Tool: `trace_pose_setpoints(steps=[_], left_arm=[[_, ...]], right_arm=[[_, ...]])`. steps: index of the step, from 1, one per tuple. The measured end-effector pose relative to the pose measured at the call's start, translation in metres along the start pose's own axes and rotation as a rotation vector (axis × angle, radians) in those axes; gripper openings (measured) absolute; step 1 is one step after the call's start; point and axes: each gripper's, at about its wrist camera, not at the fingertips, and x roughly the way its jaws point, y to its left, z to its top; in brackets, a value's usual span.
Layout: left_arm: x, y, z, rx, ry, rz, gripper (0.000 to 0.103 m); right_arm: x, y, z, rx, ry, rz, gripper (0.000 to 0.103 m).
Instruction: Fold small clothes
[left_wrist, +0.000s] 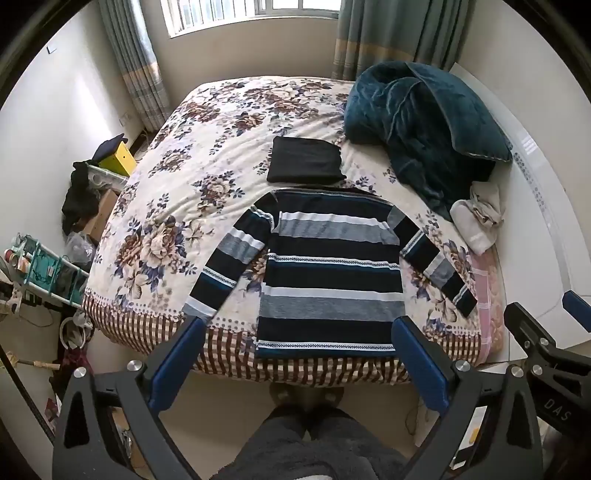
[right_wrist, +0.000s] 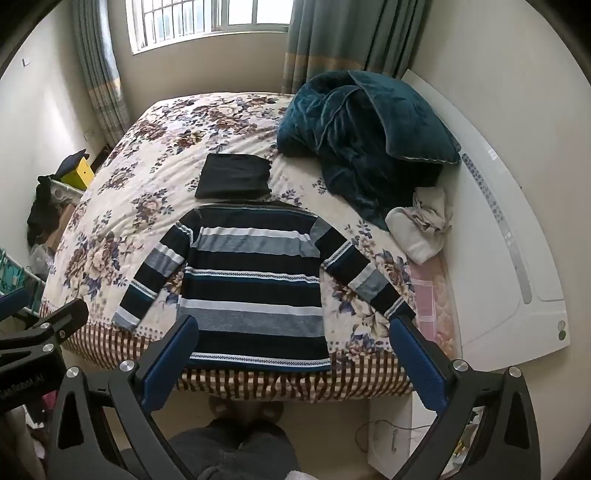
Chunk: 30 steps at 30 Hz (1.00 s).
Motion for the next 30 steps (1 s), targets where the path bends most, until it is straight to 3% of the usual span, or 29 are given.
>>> trace_pose_setpoints(steps=[30], left_arm=[[-0.004,0.0,0.007,-0.006,-0.026,-0.013,0.103]], right_arm=[[-0.013,0.0,-0.002,0.003,-0.009,0.002,0.103]])
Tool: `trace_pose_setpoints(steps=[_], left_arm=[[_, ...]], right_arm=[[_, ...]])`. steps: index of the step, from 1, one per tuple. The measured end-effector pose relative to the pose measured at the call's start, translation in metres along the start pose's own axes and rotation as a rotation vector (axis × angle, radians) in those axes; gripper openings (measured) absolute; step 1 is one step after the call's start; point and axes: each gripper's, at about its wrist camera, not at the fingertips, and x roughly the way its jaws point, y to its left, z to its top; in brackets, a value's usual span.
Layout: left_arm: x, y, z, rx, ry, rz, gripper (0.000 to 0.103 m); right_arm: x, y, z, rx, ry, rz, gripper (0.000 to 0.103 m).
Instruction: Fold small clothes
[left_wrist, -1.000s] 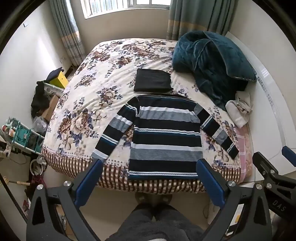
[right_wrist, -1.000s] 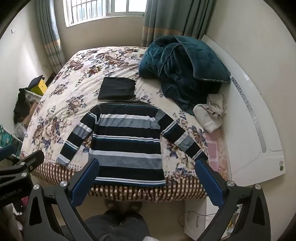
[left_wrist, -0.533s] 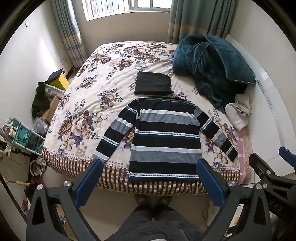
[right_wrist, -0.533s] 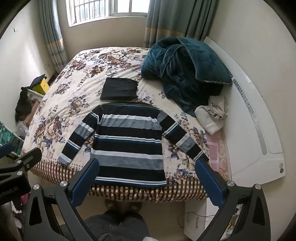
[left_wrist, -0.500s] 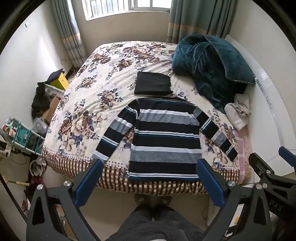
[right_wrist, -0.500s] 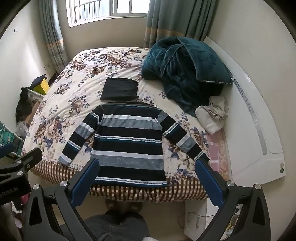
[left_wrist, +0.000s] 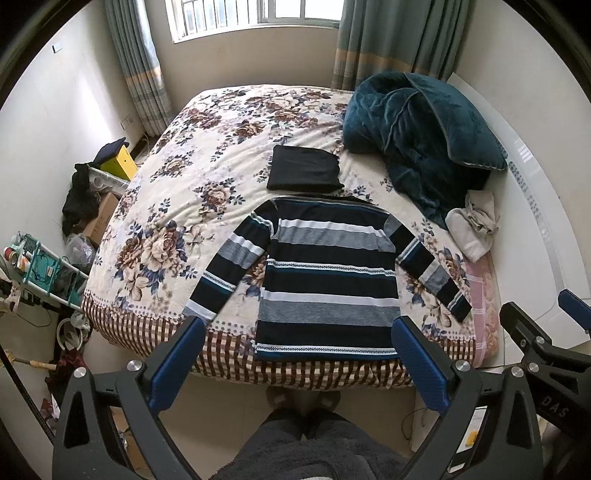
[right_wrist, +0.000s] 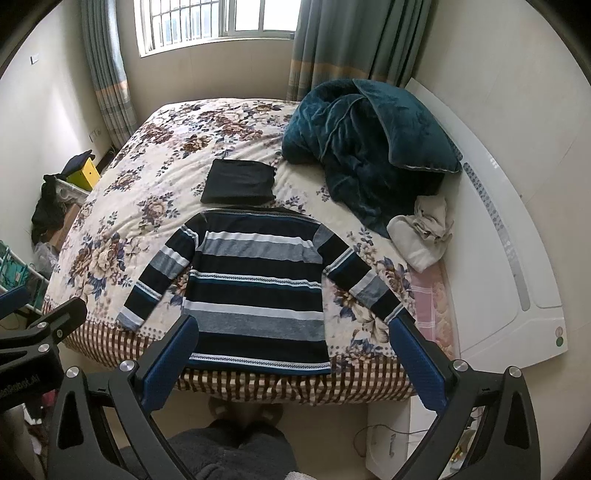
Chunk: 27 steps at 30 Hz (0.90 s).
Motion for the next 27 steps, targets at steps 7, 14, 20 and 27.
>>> trace_pose_setpoints(steps=[7,14,20,27], left_arm=[[0.0,0.001,-0.001,0.001,-0.005,-0.002,0.103],[-0.001,0.001,-0.001,0.001,-0.01,-0.004,0.103],[-0.002,0.001,0.0,0.001,-0.01,-0.005,0.103],[-0.015,-0.006,0.015,0.002,-0.014,-0.002,0.103]], right_arm=[[0.0,-0.001,-0.003,0.0,-0.005,0.0,0.103],[-0.005,0.001,0.005,-0.002,-0.006,0.002,0.103],[-0.032,-0.002,0.023,-0.008,-0.017,0.005,0.103],[-0.032,-0.002,0.021,-0.007,-0.02,0.005,0.103]])
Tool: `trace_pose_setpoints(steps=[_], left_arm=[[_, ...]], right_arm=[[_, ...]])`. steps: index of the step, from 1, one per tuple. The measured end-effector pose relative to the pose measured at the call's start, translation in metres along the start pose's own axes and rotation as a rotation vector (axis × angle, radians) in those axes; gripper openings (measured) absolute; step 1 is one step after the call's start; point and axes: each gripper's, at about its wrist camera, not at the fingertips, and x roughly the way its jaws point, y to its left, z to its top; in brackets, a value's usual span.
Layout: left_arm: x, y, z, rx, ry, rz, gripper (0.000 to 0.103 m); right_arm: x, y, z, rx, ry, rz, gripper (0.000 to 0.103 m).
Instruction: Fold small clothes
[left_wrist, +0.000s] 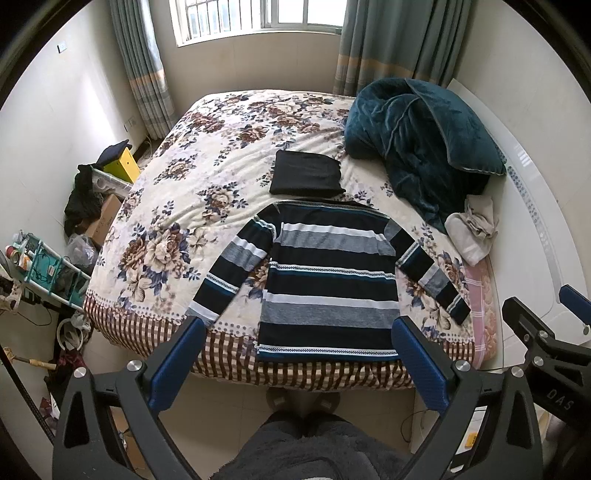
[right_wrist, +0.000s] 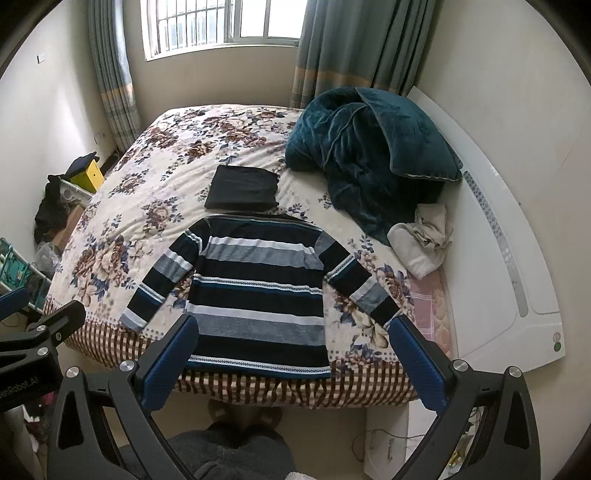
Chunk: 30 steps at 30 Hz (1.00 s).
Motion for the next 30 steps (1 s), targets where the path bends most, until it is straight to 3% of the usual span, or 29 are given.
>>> trace_pose_setpoints(steps=[30], left_arm=[[-0.014,0.002,0.007,-0.003,-0.016,-0.007,0.103]], right_arm=[[-0.006,0.002,-0.002,-0.002,-0.013,0.0,0.103]])
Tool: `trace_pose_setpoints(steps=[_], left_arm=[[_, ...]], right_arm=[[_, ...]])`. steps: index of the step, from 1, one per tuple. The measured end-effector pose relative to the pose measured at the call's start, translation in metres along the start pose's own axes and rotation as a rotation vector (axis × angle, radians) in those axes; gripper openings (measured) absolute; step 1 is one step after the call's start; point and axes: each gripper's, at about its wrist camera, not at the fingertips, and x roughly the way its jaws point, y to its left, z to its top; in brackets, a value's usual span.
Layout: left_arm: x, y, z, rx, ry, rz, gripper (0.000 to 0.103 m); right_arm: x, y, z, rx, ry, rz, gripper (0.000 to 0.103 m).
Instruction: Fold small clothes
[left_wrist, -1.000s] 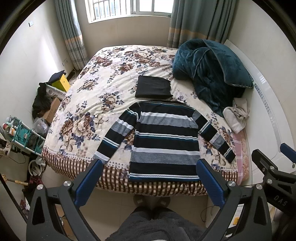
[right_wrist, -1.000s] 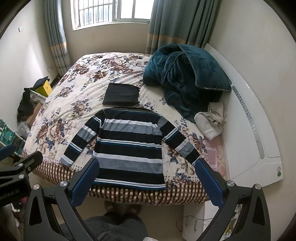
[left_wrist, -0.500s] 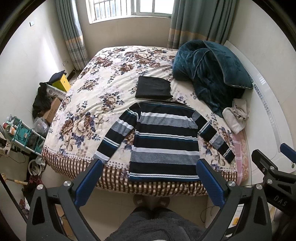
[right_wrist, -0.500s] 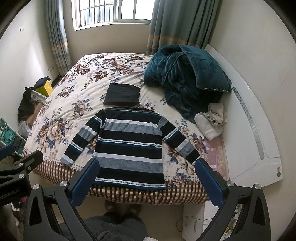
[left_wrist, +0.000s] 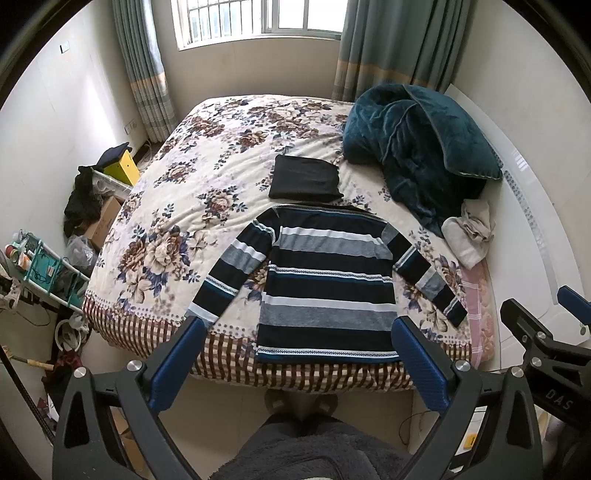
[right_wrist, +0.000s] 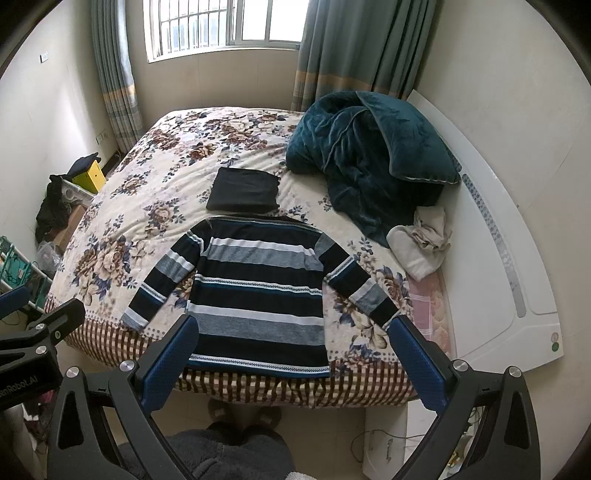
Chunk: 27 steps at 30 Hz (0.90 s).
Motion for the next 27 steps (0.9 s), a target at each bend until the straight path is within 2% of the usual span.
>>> trace_pose_setpoints(steps=[11,16,18,20,21,25,27], left_arm=[[-0.003,-0.002,0.005,-0.002,-0.013,0.009,0.103],[0.028,-0.009,0.018,0.01,-0.038,0.042,0.103],[0.055,-0.012,0.023,0.024,-0.033,0.048,0.103],[0.083,-0.022,0.031,0.052,-0.025,0.061,0.103],[0.103,-0.015,0.026,0.058,-0.024,0.056,0.103],[0.163,-0.036,0.041,0.098,0.013,0.068,0.103],[0.195,-0.051,0.049,0.121,0.041,0.097,0.103]], right_arm=[[-0.004,0.003,0.009,0.002,0.005,0.006,0.103],[0.024,-0.004,0.011,0.055,0.044,0.01,0.103],[0.045,-0.017,0.015,0.104,0.068,0.021,0.103],[0.077,-0.035,0.014,0.169,0.084,0.005,0.103],[0.093,-0.046,0.013,0.202,0.089,-0.009,0.103],[0.165,-0.103,0.002,0.355,0.141,-0.104,0.103],[0.207,-0.143,-0.012,0.451,0.175,-0.15,0.103]])
